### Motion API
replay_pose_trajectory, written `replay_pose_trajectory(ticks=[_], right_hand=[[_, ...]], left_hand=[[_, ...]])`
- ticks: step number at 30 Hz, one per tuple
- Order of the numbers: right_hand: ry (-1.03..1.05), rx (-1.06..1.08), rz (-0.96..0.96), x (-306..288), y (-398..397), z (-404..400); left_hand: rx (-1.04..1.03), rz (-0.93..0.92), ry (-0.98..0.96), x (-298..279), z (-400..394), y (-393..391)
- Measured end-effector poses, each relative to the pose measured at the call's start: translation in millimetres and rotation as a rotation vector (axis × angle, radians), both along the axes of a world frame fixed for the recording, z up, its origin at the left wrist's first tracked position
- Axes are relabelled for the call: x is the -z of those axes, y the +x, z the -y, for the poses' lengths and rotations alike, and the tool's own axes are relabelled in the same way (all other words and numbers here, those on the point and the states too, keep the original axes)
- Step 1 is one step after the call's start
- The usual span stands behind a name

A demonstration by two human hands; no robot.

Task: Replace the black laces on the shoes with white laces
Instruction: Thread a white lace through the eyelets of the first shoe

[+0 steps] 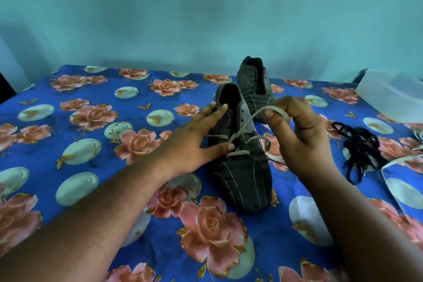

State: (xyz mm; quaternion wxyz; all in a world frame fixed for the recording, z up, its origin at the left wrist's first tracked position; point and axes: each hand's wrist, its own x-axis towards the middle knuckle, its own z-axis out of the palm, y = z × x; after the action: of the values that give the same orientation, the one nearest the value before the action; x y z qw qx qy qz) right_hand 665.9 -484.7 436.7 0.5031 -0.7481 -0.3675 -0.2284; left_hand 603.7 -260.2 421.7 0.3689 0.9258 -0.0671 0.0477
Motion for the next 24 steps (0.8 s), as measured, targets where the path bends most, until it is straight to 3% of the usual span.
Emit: replay_pose_trajectory(ticks=[7,12,18,24], right_hand=[[-0.288,-0.199,0.014,6,-3,-6],[-0.346,-0.065,0.144,7,3,-13],[-0.314,0.059,-0.057,7,2,-5],[-0.483,0.061,0.102,9,6,-5]], left_hand=[[0.011,-0.011,-0.017,-2,1,0],[0.005,-0.002,-0.018,-1,1,0],[0.006,-0.005,-0.023,0,1,0],[0.009,-0.007,-0.017,-1,1,0]])
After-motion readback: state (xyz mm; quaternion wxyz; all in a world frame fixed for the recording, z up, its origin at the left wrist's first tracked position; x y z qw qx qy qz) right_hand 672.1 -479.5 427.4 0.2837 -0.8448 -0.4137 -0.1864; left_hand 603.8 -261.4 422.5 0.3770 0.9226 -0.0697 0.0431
